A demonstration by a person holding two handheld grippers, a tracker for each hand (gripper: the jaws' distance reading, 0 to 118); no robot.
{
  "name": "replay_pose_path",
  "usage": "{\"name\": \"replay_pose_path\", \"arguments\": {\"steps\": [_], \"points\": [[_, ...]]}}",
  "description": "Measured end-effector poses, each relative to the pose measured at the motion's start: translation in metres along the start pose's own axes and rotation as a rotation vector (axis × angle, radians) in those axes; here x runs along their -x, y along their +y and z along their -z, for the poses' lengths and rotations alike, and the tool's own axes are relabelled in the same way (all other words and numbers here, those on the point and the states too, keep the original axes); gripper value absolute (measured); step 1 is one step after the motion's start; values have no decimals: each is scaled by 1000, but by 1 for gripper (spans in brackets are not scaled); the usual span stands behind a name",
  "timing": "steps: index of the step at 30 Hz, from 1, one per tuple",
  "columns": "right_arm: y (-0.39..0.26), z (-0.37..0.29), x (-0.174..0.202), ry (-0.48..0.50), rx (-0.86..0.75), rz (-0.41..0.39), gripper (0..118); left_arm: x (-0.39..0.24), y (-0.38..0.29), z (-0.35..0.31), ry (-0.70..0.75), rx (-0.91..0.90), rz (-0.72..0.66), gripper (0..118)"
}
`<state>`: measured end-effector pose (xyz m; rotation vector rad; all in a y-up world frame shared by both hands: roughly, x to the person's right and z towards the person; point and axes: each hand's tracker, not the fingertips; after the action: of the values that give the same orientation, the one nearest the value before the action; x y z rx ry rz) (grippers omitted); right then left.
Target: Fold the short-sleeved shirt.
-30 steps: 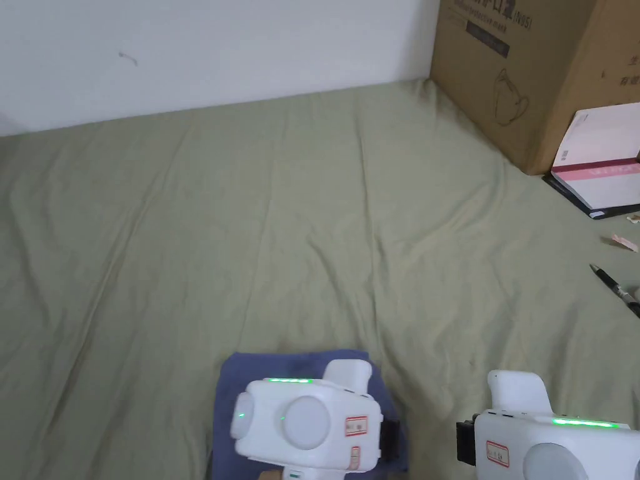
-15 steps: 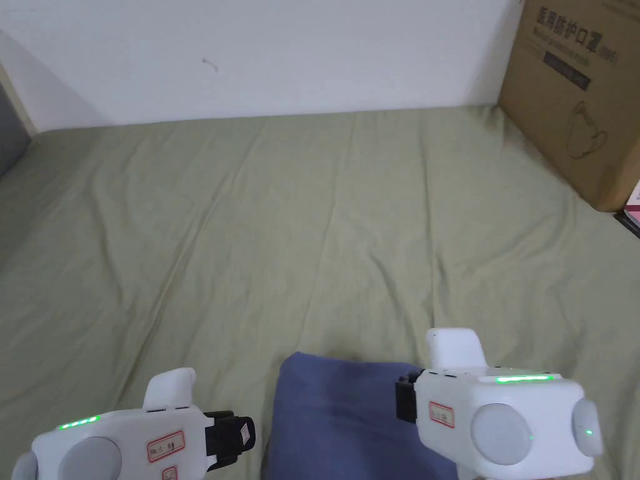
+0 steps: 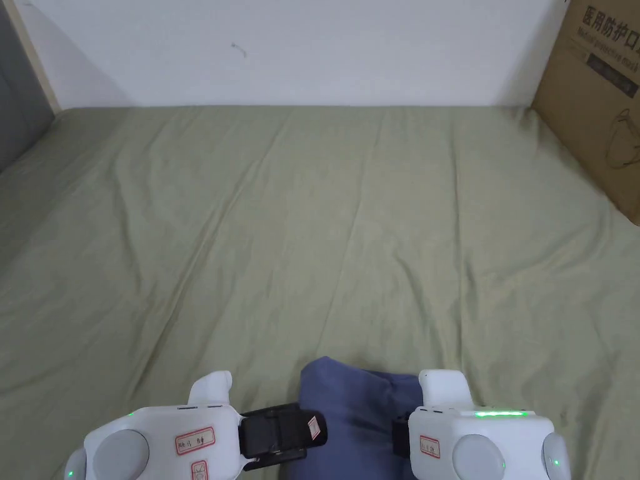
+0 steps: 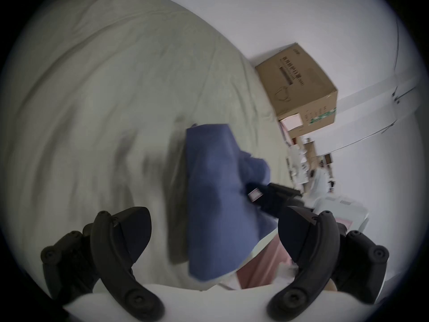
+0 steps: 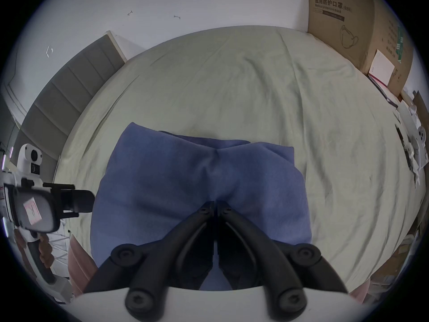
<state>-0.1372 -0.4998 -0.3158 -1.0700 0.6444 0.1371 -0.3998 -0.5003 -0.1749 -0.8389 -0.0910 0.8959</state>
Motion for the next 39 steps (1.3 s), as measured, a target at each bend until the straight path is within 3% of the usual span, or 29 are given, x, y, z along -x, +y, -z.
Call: {"name": "replay_pose_path", "arguments": {"steps": [7, 10, 11, 13, 15, 16, 22, 26, 30, 39], "points": [[1, 2, -2, 10, 1, 16, 3, 40, 17, 74, -274, 183, -245, 113], [1, 3, -4, 17, 0, 27, 3, 41, 20, 83, -351, 154, -209, 110], [1, 3, -4, 19, 1, 36, 3, 40, 22, 84, -319, 159, -210, 103], [2, 3, -5, 18, 3, 48, 3, 42, 21, 85, -114, 169, -154, 26], [3, 1, -1, 10, -1, 53, 3, 50, 20, 88, -251, 177, -225, 27], [3, -1, 2, 6, -7, 49, 3, 50, 20, 84, -249, 169, -246, 27], [16, -21, 25, -20, -75, 20, 3, 12, 32, 52, -143, 188, -53, 27], [28, -41, 42, -36, -151, -10, 3, 35, 52, -4, -31, 148, 31, 27], [36, -48, 56, -37, -181, -22, 3, 83, 83, -78, 169, 88, 48, 27], [39, -34, 77, -42, -159, -34, 3, 193, 145, -218, 890, 110, 107, 27]]}}
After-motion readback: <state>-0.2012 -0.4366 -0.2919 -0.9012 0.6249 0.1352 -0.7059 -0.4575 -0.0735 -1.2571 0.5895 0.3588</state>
